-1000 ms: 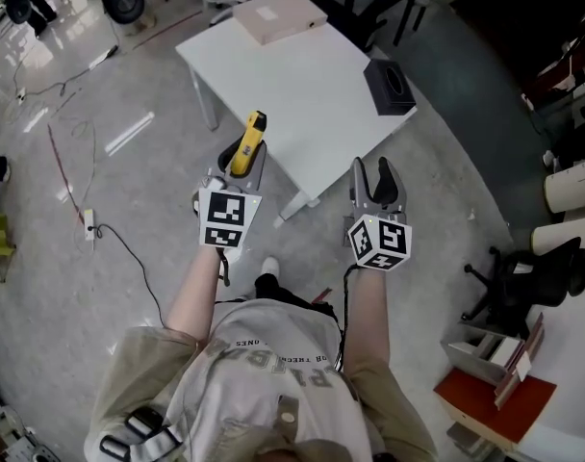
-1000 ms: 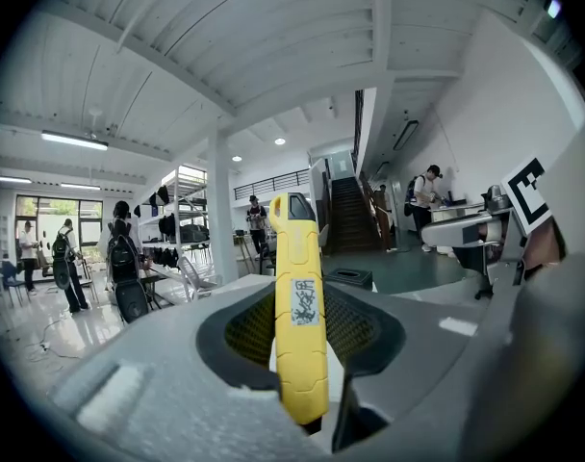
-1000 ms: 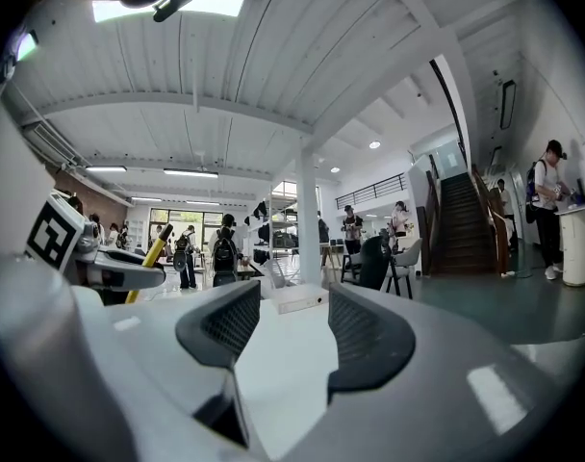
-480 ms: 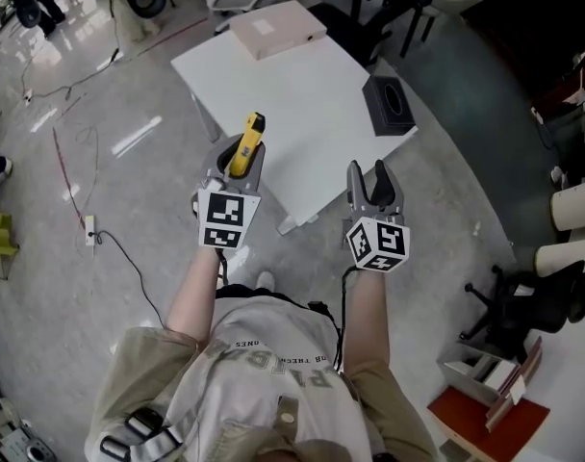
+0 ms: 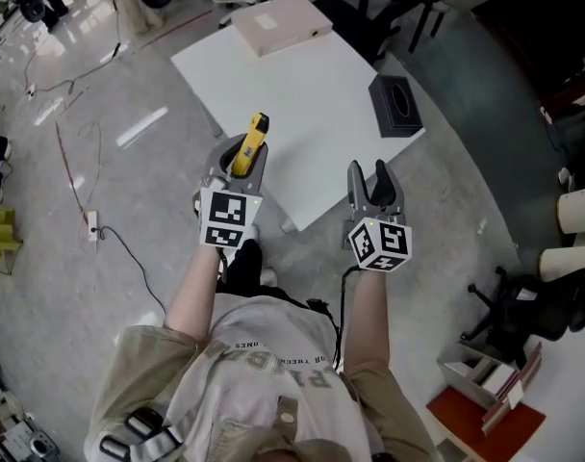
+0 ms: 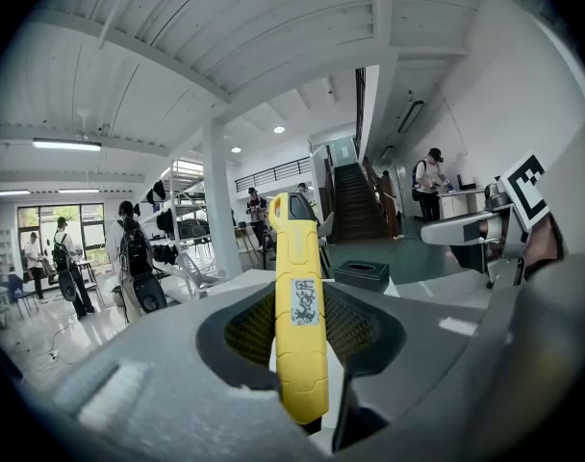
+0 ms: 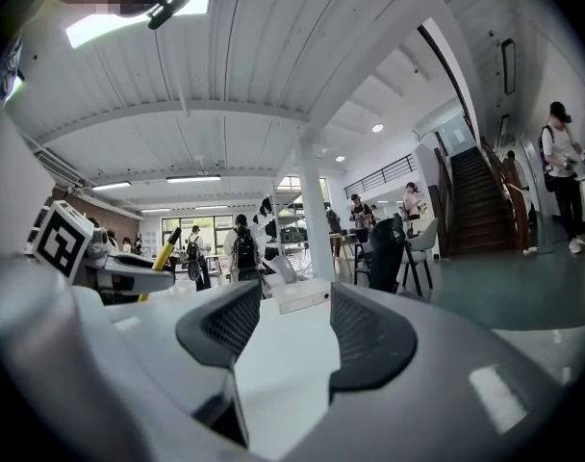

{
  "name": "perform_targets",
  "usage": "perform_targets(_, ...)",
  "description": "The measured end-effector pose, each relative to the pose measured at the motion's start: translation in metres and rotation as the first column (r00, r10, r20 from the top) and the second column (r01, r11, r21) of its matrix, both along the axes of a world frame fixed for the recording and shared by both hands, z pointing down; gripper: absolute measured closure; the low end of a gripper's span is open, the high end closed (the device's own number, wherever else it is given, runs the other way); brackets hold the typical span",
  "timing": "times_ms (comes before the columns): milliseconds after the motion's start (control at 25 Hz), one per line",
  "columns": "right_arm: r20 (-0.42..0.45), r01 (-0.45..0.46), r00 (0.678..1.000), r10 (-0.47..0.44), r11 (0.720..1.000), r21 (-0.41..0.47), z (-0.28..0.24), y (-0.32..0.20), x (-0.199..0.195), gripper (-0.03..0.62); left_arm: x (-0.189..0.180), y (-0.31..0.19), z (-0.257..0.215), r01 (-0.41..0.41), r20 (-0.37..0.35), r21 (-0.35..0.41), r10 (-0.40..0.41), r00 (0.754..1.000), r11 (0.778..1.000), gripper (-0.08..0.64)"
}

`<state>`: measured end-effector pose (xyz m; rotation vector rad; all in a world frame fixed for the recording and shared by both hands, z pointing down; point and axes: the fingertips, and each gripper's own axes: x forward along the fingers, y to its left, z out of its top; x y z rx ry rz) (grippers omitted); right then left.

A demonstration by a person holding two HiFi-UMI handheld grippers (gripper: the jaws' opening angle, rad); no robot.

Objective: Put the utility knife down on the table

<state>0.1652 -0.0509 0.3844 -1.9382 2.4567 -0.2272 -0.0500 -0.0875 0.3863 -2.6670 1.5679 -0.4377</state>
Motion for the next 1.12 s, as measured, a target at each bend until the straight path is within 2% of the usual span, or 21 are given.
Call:
perform_targets(320,-0.012,-0.030,0.999,0.030,0.999,-0.012,0.007,-0.035,0.006,0.373,0.017,-0.044,0.010,-0.058,-0.005,-0.010,0.058,0.998,0.998,0.437)
perform_targets(680,-0.014,-0.076,0.997,0.075,0.997,-0.034,0.012,-0.094,0.013,0.373,0.034,-0.119,0.010,-0.138,-0.002,-0.018,0.138,0.990,0.990,0.437)
perform_targets(840,-0.019,-0.082,0.997,0.081,0.995,-0.051,0.017,-0.118,0.011,0.373,0.042,-0.149,0.015,-0.189,0.017,-0.035,0.189,0.982,0.981,0.437)
perform_targets(1120,0.000,-0.146,0.989,0.146,0.987,-0.071,0.028,-0.151,0.011,0.373,0.054,-0.193,0.032,-0.284,0.021,-0.078,0.286,0.958,0.956,0.437)
